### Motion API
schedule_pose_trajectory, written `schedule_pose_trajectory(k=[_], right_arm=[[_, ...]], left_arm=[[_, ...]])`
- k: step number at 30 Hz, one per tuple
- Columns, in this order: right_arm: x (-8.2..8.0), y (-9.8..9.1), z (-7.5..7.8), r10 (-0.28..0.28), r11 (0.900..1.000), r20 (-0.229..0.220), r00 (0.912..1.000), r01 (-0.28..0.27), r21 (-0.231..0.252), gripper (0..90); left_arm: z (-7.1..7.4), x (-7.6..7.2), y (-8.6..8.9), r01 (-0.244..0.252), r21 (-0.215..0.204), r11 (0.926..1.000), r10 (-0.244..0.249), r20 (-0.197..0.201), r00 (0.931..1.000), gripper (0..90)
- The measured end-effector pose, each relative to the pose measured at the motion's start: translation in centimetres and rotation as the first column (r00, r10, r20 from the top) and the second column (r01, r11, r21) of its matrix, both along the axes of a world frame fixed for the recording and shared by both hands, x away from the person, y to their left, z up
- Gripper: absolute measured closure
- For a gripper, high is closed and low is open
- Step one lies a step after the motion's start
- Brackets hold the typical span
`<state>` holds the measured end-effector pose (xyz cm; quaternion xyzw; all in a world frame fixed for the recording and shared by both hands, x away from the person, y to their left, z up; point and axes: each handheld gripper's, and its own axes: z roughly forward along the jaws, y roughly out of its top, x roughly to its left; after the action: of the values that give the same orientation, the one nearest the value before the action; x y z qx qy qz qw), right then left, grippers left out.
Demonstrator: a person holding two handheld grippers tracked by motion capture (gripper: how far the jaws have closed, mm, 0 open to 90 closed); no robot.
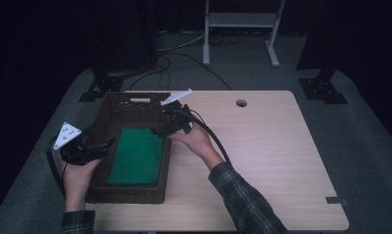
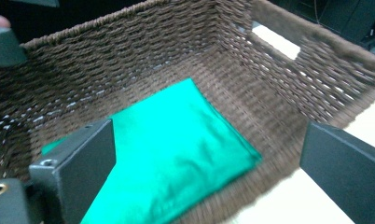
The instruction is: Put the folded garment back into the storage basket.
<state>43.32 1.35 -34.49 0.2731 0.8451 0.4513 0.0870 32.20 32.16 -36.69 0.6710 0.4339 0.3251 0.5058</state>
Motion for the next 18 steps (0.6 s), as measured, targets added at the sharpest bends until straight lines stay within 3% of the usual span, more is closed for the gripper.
schedule_pose_trajectory(k=[9, 18], right_arm=[[-1.8, -7.0, 0.4, -0.059, 0.9982, 0.013, 0.9982, 0.059, -0.010, 2.4], [-4.2, -15.8, -0.1, -0.144, 0.9894, 0.004, 0.9895, 0.144, 0.019, 2.5]], left_arm=[[-0.1, 0.2, -0.2, -0.002, 0.021, 0.9998, 0.002, -0.014, 0.9999, 1.7], [-0.1, 0.3, -0.3, -0.006, 0.032, 0.9995, 0.006, -0.015, 0.9999, 1.7]])
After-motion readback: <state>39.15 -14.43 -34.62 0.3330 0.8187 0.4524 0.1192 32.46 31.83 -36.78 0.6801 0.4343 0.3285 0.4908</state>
